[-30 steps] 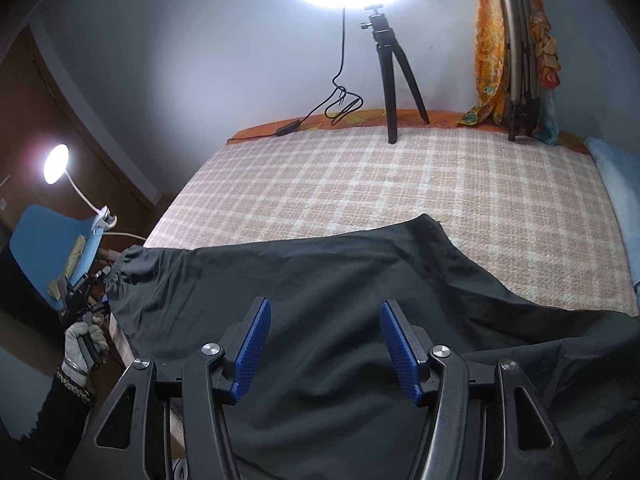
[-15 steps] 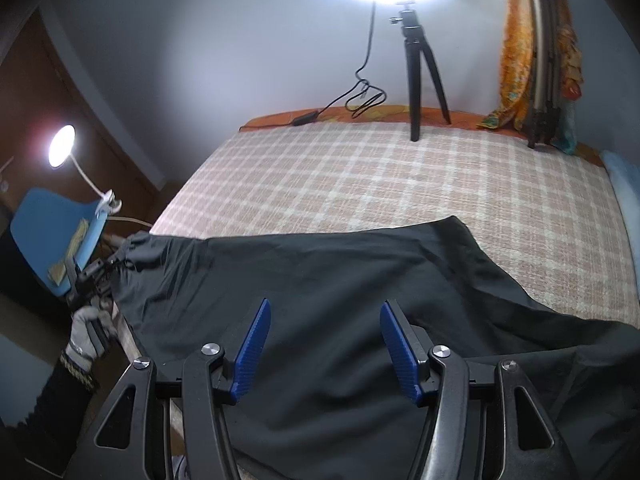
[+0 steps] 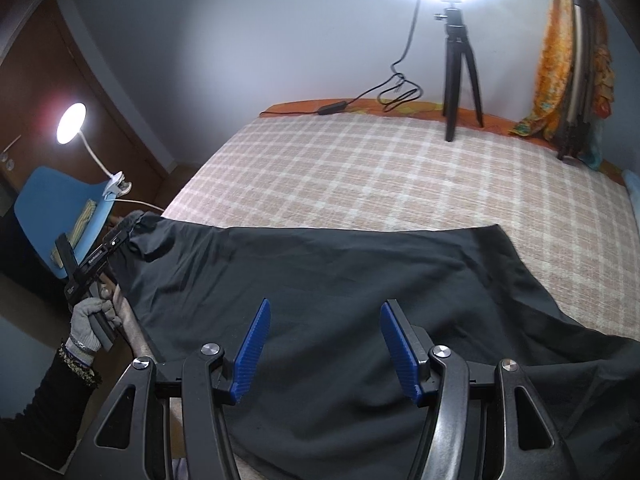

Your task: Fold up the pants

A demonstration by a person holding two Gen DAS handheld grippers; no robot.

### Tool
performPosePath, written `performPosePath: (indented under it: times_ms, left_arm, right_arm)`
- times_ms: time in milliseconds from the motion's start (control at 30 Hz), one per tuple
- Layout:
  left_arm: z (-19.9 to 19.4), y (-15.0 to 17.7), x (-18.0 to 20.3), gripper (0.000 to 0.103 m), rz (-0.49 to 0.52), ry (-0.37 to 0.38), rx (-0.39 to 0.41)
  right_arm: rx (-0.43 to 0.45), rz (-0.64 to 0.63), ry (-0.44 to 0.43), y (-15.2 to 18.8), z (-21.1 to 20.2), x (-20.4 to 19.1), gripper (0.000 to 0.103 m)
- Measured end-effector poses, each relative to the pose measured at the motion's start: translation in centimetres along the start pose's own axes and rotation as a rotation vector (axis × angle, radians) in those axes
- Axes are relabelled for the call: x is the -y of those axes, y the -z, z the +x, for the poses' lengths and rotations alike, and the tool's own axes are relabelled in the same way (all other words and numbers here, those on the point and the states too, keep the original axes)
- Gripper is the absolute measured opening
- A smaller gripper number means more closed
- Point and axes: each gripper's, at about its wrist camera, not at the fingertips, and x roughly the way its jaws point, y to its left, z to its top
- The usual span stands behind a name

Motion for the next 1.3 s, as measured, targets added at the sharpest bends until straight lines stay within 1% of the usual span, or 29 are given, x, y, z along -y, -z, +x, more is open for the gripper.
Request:
performPosePath:
  times_ms: [67, 167, 300, 333, 400, 500, 567, 700, 767, 867, 967, 1067, 1133, 1200, 1300]
  left_arm:
    - [-0.6, -0.1, 1.8, 0.017, 0.068, 0.003, 0.017]
    - [-1.1, 0.6, 5.0, 0.017, 0.203, 0.007, 0.036]
    - [-1.5, 2.7, 9.0, 0.016, 0.369, 0.038, 0.036]
    - [-1.4, 3.5, 10.0, 0.016, 0.409, 0.051, 0.029]
    - [-1.2, 4.7, 11.7, 0.016, 0.461, 0.074, 0.005]
    - [-0.8, 6.2, 13.5, 0.016, 0.498, 0.097, -0.034]
    - [-0.9, 6.9, 14.7, 0.016, 0.518, 0.108, -0.043]
    - [-0.8, 8.2, 17.1, 0.016, 0.578, 0.111, -0.042]
    - [-0.7, 9.0, 18.1, 0.016, 0.621, 0.103, -0.044]
    - [-1.0, 10.3, 19.8, 0.017, 0.725, 0.079, -0.029]
    - [-1.4, 11.8, 21.2, 0.017, 0.854, 0.052, -0.004]
    - [-1.5, 13.6, 22.6, 0.017, 0.983, 0.026, 0.016]
    - [-1.6, 14.4, 23.2, 0.017, 1.034, 0.014, 0.030]
    - [-1.8, 15.0, 23.8, 0.017, 1.072, 0.011, 0.040]
    - [-1.9, 15.2, 24.1, 0.017, 1.082, 0.012, 0.042]
  right_arm:
    - [-0.007, -0.006, -0.011, -0.3, 0.4, -0.5, 0.060]
    - [-0.032, -0.005, -0.056, -1.0, 1.4, -1.5, 0.061]
    - [-0.069, -0.005, -0.134, -2.0, 3.3, -3.3, 0.062]
    - [-0.079, -0.007, -0.153, -2.2, 3.8, -3.8, 0.064]
    - [-0.107, -0.008, -0.196, -2.6, 5.3, -5.0, 0.065]
    - [-0.159, 0.000, -0.249, -2.9, 7.7, -6.5, 0.065]
    - [-0.199, 0.012, -0.276, -2.9, 9.5, -7.3, 0.065]
    - [-0.242, 0.047, -0.322, -3.0, 12.1, -8.3, 0.066]
    - [-0.266, 0.083, -0.361, -3.2, 13.6, -8.7, 0.070]
    - [-0.303, 0.125, -0.415, -3.4, 15.5, -9.3, 0.070]
    - [-0.323, 0.151, -0.452, -3.9, 17.0, -9.8, 0.070]
    - [-0.347, 0.172, -0.450, -4.5, 18.3, -10.1, 0.070]
    - [-0.354, 0.174, -0.446, -4.9, 18.9, -10.3, 0.070]
    - [-0.361, 0.172, -0.439, -5.1, 19.0, -10.4, 0.070]
    - [-0.388, 0.148, -0.398, -5.3, 19.5, -11.0, 0.070]
